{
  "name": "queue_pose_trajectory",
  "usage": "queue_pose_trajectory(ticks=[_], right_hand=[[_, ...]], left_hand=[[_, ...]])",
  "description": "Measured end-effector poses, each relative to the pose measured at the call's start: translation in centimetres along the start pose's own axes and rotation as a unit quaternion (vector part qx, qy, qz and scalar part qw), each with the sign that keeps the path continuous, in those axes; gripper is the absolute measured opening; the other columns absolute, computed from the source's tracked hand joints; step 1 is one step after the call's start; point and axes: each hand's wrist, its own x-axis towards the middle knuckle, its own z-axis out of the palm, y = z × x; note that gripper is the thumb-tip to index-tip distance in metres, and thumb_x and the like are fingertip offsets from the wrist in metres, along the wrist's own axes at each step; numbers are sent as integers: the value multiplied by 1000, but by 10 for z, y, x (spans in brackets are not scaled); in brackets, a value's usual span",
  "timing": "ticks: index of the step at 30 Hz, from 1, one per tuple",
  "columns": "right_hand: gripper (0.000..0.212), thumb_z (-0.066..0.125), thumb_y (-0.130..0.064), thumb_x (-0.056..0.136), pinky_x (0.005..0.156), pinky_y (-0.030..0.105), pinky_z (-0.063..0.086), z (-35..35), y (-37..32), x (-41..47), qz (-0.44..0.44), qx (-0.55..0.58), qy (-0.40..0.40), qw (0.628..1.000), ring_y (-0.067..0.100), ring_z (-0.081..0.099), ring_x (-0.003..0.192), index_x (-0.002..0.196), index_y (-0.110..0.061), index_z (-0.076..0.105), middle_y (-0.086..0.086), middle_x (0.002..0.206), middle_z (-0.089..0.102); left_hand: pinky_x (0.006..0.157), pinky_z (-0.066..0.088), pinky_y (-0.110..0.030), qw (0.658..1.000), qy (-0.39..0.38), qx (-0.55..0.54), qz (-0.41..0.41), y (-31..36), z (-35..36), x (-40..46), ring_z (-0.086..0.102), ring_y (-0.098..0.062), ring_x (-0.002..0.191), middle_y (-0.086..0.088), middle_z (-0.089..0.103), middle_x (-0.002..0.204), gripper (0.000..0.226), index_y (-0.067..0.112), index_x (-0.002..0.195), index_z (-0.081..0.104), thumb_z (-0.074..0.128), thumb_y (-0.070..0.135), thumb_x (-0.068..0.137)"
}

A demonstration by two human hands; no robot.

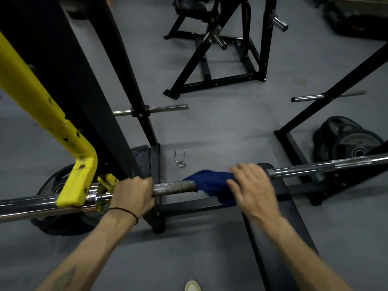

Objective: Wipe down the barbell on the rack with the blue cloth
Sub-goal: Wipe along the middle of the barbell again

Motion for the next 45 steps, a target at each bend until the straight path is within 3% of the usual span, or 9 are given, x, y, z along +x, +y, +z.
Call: queue_pose_trajectory(ticks=[6, 10, 14, 17, 24, 28, 33, 41, 45], right_hand=[[48, 32, -36, 108, 114, 56, 32, -13, 71, -12, 215, -64, 32, 974, 41, 53, 119, 105, -6, 69, 18, 109, 66], [41, 38, -30, 103, 119, 56, 26, 20, -35, 1, 264, -15, 35, 964, 41, 55, 120, 109, -7, 71, 17, 110, 68], [45, 37, -39, 105, 118, 49, 29, 33, -168, 12, 83, 62, -18, 994, 32, 56, 121, 133, -16, 65, 6, 124, 67], [55, 25, -48, 109, 113, 43, 33, 30, -166, 16, 1, 62, -61, 996, 28, 56, 121, 144, -19, 56, 6, 128, 64], [51, 34, -44, 109, 93, 50, 46, 7, -5, -1, 57, 7, 1, 998, 38, 59, 95, 111, -7, 69, 14, 100, 65], [55, 30, -45, 109, 122, 51, 24, -8, 44, -24, 211, -40, 19, 976, 39, 46, 137, 133, -7, 62, 18, 135, 61], [52, 32, -35, 107, 126, 55, 12, 14, -26, -14, 347, 18, 63, 936, 37, 23, 154, 141, -6, 58, 16, 153, 49], [56, 23, -45, 108, 123, 43, 14, 31, -201, 24, 66, 110, -72, 989, 26, 48, 135, 148, -19, 51, 4, 135, 63], [57, 35, -48, 107, 108, 43, 36, 22, -121, 8, -20, 77, -82, 993, 30, 55, 109, 149, -12, 50, 9, 115, 65]], left_hand=[[67, 54, -27, 937, -332, -111, -7, 0, -37, 42, 65, -17, 79, 3, 64, 85, 26, 21, 97, 65, 70, 31, 74], [77, 51, -30, 980, -183, -74, -17, 7, -15, 26, 66, -24, 97, -1, 66, 105, 28, 24, 107, 62, 64, 32, 81], [61, 49, -38, 992, 85, -86, 41, 10, 13, -7, 61, -31, 73, -6, 60, 82, 29, 17, 88, 60, 78, 22, 66], [84, 45, -40, 979, 168, -97, 55, 2, 26, -27, 63, -33, 85, -12, 63, 98, 40, 6, 110, 64, 56, 24, 75], [107, 38, -47, 985, 152, -79, 25, 1, 31, -42, 60, -37, 100, -19, 62, 111, 78, -2, 134, 54, 83, 13, 63], [70, 42, -46, 987, 130, -92, -4, 10, 20, -33, 53, -35, 72, -13, 55, 82, 51, 5, 101, 61, 86, 8, 56], [48, 45, -35, 997, 30, -68, -19, 11, 8, -11, 55, -33, 46, -11, 56, 55, 37, 10, 67, 56, 88, 11, 51], [74, 51, -32, 986, -155, -59, 26, 1, -24, 22, 68, -28, 93, -6, 70, 99, 18, 22, 83, 58, 50, 37, 90], [65, 48, -33, 992, -19, -127, 16, -4, -6, -1, 68, -29, 81, -4, 69, 88, 17, 23, 92, 63, 67, 36, 82]])
